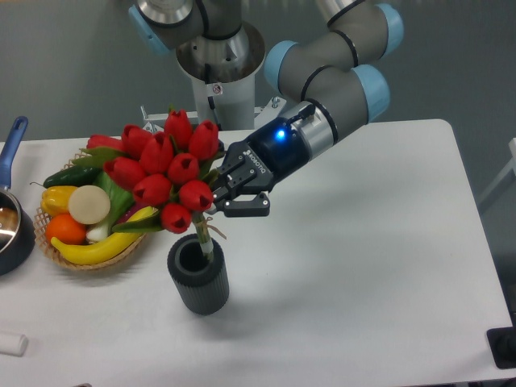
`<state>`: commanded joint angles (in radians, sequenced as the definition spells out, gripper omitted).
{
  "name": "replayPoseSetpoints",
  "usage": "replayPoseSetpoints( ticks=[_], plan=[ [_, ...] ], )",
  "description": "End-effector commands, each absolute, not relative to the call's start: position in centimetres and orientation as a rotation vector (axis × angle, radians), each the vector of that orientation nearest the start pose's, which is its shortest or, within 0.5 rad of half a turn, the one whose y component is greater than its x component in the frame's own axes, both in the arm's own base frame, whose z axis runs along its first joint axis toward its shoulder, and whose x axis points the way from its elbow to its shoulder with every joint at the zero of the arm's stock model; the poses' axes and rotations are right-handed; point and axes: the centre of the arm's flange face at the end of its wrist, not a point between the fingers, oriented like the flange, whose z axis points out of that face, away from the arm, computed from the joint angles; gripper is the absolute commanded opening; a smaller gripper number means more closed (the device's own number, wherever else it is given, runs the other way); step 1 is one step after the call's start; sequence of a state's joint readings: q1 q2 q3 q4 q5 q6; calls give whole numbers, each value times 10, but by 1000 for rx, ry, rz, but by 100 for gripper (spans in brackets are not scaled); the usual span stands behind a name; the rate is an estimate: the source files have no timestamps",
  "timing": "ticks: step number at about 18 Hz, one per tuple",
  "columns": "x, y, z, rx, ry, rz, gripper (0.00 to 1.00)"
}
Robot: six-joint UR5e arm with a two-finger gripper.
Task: Insert the flowers into the vase
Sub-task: 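Position the tulip stems above the vase opening and lower them in, then push the tulip stems down into the black vase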
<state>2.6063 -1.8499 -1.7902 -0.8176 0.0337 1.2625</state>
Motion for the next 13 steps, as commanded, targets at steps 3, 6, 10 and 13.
replayPoseSetpoints(
  ticks=[3, 6, 10, 13],
  plan=[
    [-364, 487, 393, -1583, 362, -469, 17],
    [-364, 487, 389, -1585, 355, -476, 17],
    [-361, 485, 376, -1593, 337, -495, 17],
    [-365, 488, 361, -1602, 319, -516, 18]
  ],
)
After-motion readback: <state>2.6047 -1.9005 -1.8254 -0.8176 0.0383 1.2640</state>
